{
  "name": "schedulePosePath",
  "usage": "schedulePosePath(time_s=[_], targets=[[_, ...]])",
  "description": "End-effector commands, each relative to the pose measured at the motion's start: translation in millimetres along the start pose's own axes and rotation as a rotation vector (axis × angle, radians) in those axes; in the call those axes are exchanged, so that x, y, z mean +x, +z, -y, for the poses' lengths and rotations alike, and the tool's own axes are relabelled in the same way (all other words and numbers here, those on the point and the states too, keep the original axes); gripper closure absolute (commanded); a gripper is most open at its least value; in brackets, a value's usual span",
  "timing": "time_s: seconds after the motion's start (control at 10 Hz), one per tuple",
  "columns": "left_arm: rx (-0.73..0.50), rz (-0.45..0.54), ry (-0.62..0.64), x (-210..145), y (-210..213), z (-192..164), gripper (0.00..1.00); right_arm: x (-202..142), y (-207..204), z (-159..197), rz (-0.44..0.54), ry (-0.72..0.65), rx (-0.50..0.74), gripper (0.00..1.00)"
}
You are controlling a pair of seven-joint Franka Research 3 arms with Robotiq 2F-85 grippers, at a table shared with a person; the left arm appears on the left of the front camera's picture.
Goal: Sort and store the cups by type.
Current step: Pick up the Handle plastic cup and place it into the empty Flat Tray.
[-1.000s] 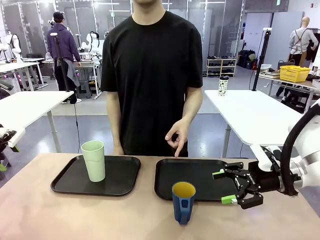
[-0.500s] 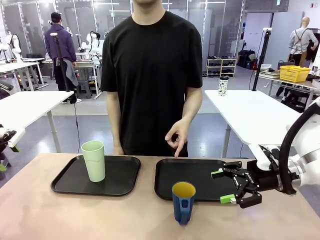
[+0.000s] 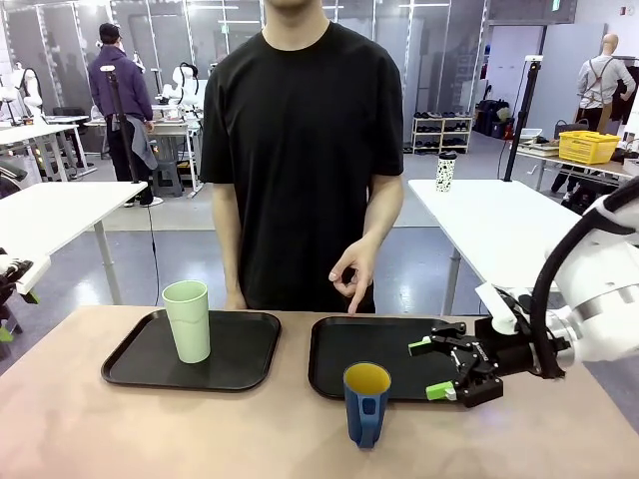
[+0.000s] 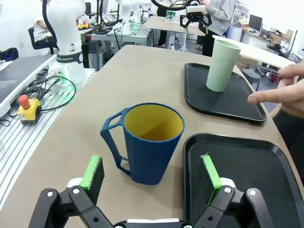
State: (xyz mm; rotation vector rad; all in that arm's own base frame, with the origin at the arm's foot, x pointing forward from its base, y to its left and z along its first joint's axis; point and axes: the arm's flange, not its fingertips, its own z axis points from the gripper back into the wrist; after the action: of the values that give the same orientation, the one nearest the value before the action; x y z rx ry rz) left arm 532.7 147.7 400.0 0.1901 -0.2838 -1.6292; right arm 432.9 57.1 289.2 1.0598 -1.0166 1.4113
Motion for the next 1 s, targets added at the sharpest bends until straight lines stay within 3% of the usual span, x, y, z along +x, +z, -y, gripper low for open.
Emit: schedulePosePath(time_s=[0.0, 0.3, 0.9], targets=[[0.023, 0.021, -0.014, -2, 1, 0, 0.0, -3, -6, 21, -0.025, -0.08, 0.012, 0.0], [0.023, 0.021, -0.014, -2, 1, 0, 0.0, -15, -17, 30, -0.031, -0.105, 0.045, 0.0], [0.023, 0.021, -0.014, -2, 1, 0, 0.0, -54, -42, 21, 0.0, -0.027, -0.024, 0.0]])
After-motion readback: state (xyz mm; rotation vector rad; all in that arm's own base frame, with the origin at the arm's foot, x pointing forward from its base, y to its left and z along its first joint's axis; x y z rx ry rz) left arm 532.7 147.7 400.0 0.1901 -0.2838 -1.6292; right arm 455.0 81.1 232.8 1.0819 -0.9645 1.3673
